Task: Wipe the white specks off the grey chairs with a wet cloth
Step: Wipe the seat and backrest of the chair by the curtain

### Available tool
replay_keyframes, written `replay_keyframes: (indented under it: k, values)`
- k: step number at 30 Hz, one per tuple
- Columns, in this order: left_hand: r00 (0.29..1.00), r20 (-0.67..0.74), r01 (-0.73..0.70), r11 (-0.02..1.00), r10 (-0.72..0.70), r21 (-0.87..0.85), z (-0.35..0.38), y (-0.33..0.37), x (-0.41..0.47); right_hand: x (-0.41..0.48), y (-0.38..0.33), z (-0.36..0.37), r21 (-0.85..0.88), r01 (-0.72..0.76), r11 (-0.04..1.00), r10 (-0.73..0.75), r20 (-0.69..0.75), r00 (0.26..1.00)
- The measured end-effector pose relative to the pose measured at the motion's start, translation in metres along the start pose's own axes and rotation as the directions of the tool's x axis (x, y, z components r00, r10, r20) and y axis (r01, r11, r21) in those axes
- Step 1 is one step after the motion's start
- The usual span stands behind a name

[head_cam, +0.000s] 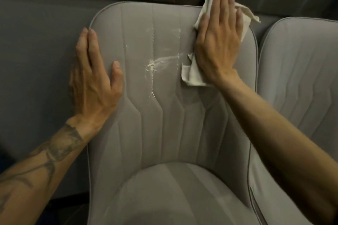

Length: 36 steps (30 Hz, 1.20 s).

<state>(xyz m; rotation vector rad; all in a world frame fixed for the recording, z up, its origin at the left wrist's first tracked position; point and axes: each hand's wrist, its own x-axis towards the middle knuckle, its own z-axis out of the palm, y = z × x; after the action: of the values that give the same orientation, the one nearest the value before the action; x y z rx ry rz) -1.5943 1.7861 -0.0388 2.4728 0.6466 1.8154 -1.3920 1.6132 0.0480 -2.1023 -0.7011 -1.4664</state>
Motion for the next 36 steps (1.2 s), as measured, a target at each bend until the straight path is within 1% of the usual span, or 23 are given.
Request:
replay_keyframes:
  k: [1,2,4,6,8,9,10,12,13,14,15,16,17,19,21,23,25,27,29,30,33,35,36]
  values:
    - [1.0,-0.002,0.001,1.0,-0.001,-0.004,0.001,0.0,0.0,-0.009,-0.006,0.002,0.011,0.009,1.0,-0.008,-0.013,1.0]
    - [1.0,-0.004,0.006,1.0,-0.006,-0.01,0.001,0.0,0.0,-0.029,-0.011,0.005,0.036,0.058,0.998,-0.058,-0.002,0.998]
    - [1.0,-0.007,0.005,1.0,-0.006,-0.023,0.001,-0.001,0.0,-0.084,-0.015,0.004,0.08,0.198,0.977,-0.205,0.101,0.974]
    - [1.0,-0.011,0.0,0.999,0.0,-0.041,0.001,-0.001,0.0,-0.121,-0.006,-0.003,0.09,0.31,0.946,-0.322,0.206,0.924]
    - [1.0,-0.016,0.002,0.998,-0.003,-0.057,0.0,-0.001,0.001,-0.111,0.01,-0.007,0.071,0.386,0.92,-0.392,0.218,0.894]
    - [1.0,-0.018,0.004,0.998,-0.006,-0.062,0.001,-0.001,0.001,-0.093,0.019,-0.005,0.046,0.391,0.919,-0.392,0.19,0.9]
    - [1.0,-0.019,0.009,0.998,-0.01,-0.065,0.001,-0.002,0.001,-0.071,0.025,-0.002,0.026,0.351,0.936,-0.351,0.137,0.926]
    - [1.0,-0.023,0.012,0.998,-0.014,-0.069,0.002,-0.004,0.0,-0.029,0.029,0.003,0.015,0.156,0.988,-0.156,0.01,0.988]
    - [1.0,-0.028,0.009,0.997,-0.011,-0.071,0.003,-0.005,0.0,-0.02,0.024,0.006,0.022,0.06,0.998,-0.059,-0.028,0.998]
    - [1.0,-0.03,0.004,0.997,-0.006,-0.072,0.004,-0.005,0.0,-0.024,0.016,0.01,0.032,0.014,0.999,-0.013,-0.041,0.999]
    - [1.0,-0.029,0.0,0.997,-0.002,-0.075,0.004,-0.006,0.0,-0.042,0.011,0.014,0.043,0.027,0.999,-0.025,-0.033,0.999]
    - [1.0,-0.03,-0.001,0.997,-0.001,-0.076,0.004,-0.006,0.0,-0.072,0.008,0.017,0.064,0.077,0.995,-0.078,0.006,0.997]
    - [1.0,-0.031,0.0,0.997,-0.003,-0.076,0.004,-0.006,0.0,-0.11,0.006,0.017,0.09,0.141,0.986,-0.148,0.07,0.987]
    - [1.0,-0.029,0.003,0.997,-0.005,-0.074,0.003,-0.004,0.0,-0.184,0.011,0.012,0.125,0.228,0.966,-0.252,0.229,0.94]
    - [0.999,-0.033,-0.003,0.997,0.001,-0.073,0.003,-0.003,0.0,-0.23,0.016,0.006,0.112,0.224,0.968,-0.248,0.312,0.917]
    - [0.999,-0.039,-0.01,0.997,0.007,-0.073,0.003,-0.004,0.001,-0.232,0.015,0.009,0.108,0.175,0.979,-0.2,0.302,0.932]
    - [0.999,-0.048,-0.007,0.997,0.003,-0.083,0.002,-0.004,0.001,-0.196,0.012,0.016,0.102,0.146,0.984,-0.165,0.204,0.965]
    - [0.999,-0.047,-0.009,0.996,0.005,-0.089,0.003,-0.005,0.0,-0.152,0.011,0.027,0.092,0.064,0.994,-0.073,0.095,0.993]
    - [0.999,-0.051,-0.021,0.996,0.017,-0.09,0.004,-0.008,0.002,-0.147,0.009,0.034,0.109,-0.014,0.994,0.01,0.044,0.999]
    - [0.998,-0.054,-0.024,0.995,0.019,-0.092,0.003,-0.007,0.002,-0.171,0.008,0.032,0.123,-0.011,0.992,0.002,0.073,0.997]
    - [0.997,-0.072,-0.026,0.994,0.019,-0.104,0.002,-0.005,0.002,-0.283,0.01,0.012,0.112,0.098,0.989,-0.128,0.301,0.945]
    - [0.997,-0.079,-0.028,0.995,0.02,-0.099,0.003,-0.006,0.002,-0.313,0.016,0.013,0.116,0.137,0.984,-0.167,0.31,0.936]
    - [0.997,-0.073,-0.028,0.995,0.02,-0.101,0.003,-0.006,0.003,-0.306,0.016,0.018,0.109,0.13,0.986,-0.156,0.289,0.945]
